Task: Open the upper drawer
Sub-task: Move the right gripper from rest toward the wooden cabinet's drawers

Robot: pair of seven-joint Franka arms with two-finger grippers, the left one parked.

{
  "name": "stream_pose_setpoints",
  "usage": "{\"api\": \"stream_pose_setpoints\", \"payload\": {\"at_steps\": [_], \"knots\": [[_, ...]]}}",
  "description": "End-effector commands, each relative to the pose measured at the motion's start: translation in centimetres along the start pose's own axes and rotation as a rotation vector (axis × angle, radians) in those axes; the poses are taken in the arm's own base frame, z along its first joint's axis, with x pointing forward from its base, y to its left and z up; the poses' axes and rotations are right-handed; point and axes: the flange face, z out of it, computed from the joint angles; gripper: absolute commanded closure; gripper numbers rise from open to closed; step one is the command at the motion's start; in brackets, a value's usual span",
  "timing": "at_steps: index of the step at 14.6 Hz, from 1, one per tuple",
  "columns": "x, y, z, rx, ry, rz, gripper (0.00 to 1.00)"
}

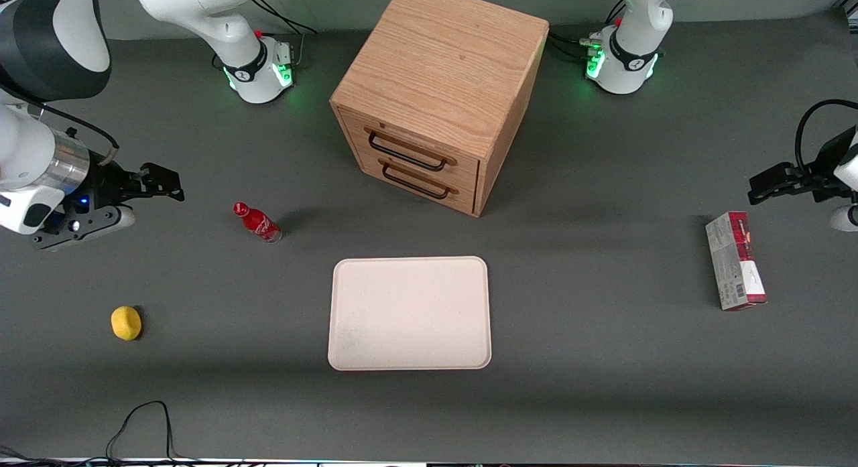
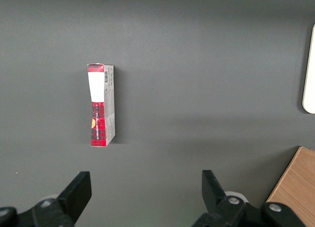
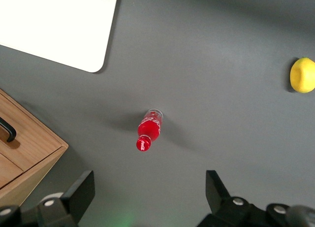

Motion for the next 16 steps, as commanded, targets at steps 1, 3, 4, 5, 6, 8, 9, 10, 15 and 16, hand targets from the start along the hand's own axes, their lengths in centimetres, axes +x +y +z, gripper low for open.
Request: {"api": "stream_pose_setpoints", "payload": {"at_steps": [1,3,4,5,6,8,9,10,15,16], "knots": [[1.1,-2.2,-0.2,-0.010,0.004,-0.048,0.00],[1.6,-4.5,0.0,-0.011,-0.004,-0.090,0.00],[1.9,-6.3,0.1,-0.003,-0.004,-0.125,0.00],[2.1,-7.5,0.5,0.002,-0.011,-0.142,0.00],[2.3,-8.7,0.8,0.006,-0.017,-0.163,0.00],[3.1,-12.6,1.3,-0.004,-0.024,-0.230,0.00],[3.4,-13.9,1.6,0.003,-0.027,-0.257,0.00],[3.5,-15.1,1.8,0.037,-0.026,-0.280,0.00],[4.7,-21.1,6.2,0.154,-0.083,-0.519,0.00],[4.8,-22.4,7.3,0.163,-0.099,-0.580,0.00]]}}
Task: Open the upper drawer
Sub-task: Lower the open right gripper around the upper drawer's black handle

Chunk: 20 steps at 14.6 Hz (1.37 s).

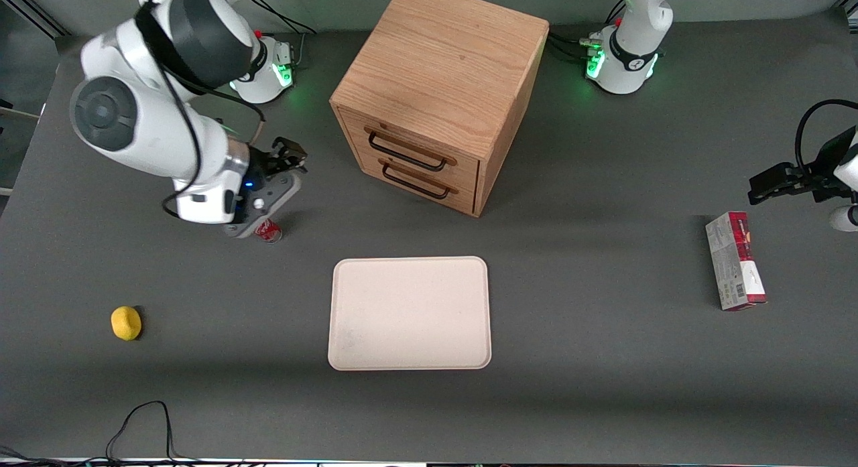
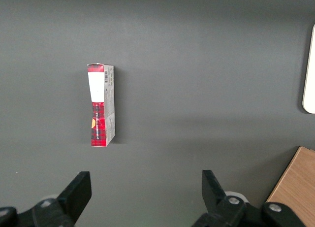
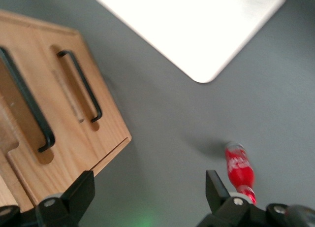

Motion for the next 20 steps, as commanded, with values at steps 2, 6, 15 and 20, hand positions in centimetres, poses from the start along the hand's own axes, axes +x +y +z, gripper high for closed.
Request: {"api": "stream_pose_setpoints", "payload": {"at_steps": [2,6,15,20], "knots": [[3.4,-3.7,3.5,0.061,-0.046,-0.181,0.00],[6.0,-4.5,5.7,0.135,-0.039,-0.190,0.00],[9.8,-7.7,11.3,0.271,-0.063,-0.260,0.00],[10.7,-8.9,11.3,0.304,-0.060,-0.245,0.00]]}}
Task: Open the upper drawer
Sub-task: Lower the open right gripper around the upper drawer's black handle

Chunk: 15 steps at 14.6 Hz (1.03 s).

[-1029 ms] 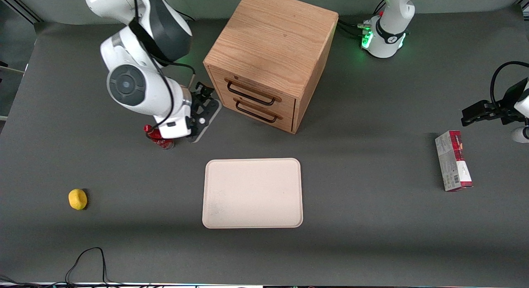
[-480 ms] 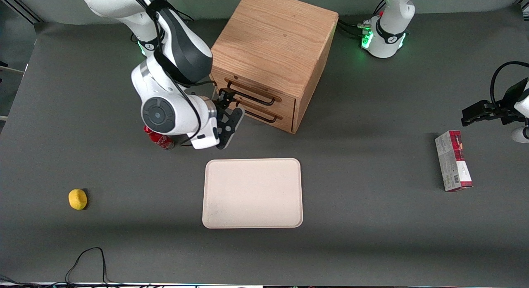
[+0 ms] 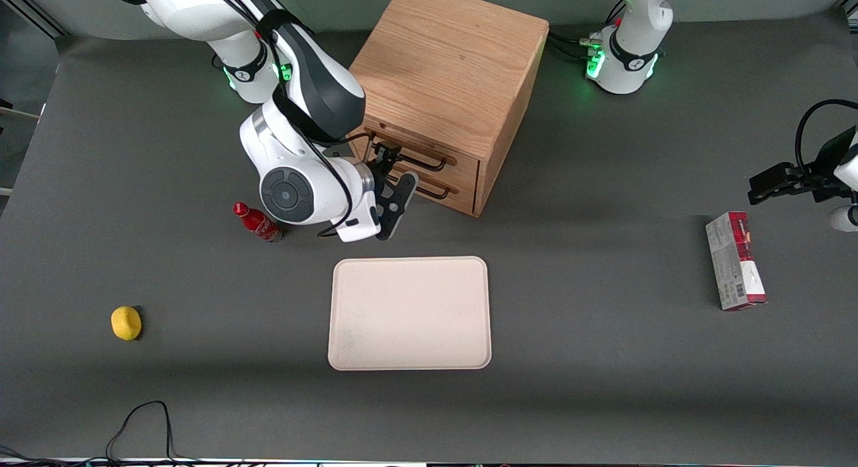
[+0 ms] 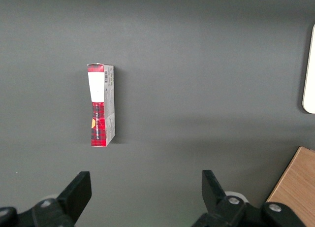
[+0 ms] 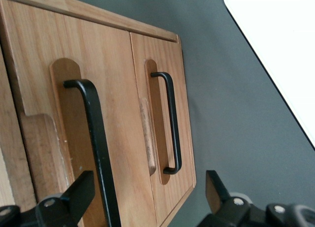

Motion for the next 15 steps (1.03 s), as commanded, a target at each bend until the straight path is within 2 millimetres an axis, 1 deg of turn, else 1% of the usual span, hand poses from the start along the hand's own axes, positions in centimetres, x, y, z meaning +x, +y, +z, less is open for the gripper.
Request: {"api": "stream_pose_setpoints", "payload": {"at_steps": [1,6,7,8,12,15], "knots": [[1.0,-0.8,-0.2,0.029,0.011,0.003,0.00],[0.7,-1.7,-0.4,0.016,0.005,-0.008,0.00],[1.2,-2.7,0.3,0.010,-0.009,-0.025,0.00],[1.2,-3.1,0.7,0.008,-0.019,-0.030,0.00],[0.8,-3.3,1.0,0.005,-0.030,-0.028,0.00],[0.3,-3.1,1.1,-0.030,-0.053,-0.040,0.00]]}}
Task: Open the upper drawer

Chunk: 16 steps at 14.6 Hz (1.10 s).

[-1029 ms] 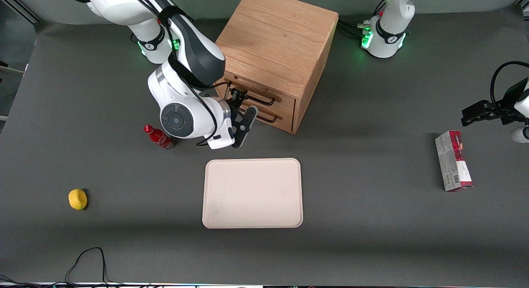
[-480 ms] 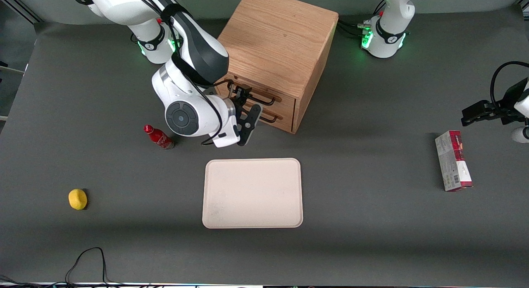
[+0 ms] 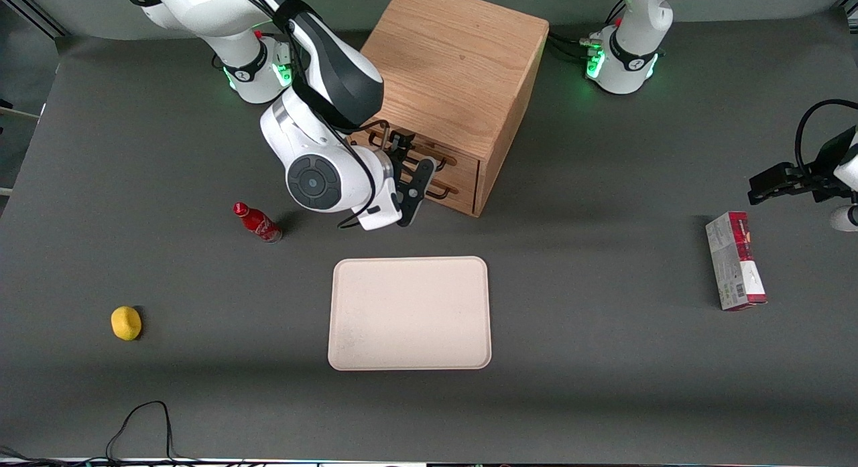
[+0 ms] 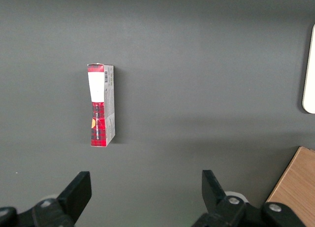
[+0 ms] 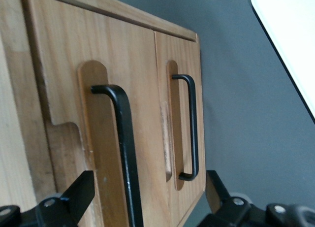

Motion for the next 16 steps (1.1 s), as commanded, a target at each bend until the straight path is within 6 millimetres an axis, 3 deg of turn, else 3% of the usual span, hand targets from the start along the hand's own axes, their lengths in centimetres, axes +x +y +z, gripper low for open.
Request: {"api": "stream_pose_setpoints", "payload": {"at_steps": [1,16], "knots": [[-0.8,-0.3,-0.3,-0.028,-0.014,0.006,0.00],[-1.2,-0.2,2.0,-0.079,-0.042,0.006,0.00]]}}
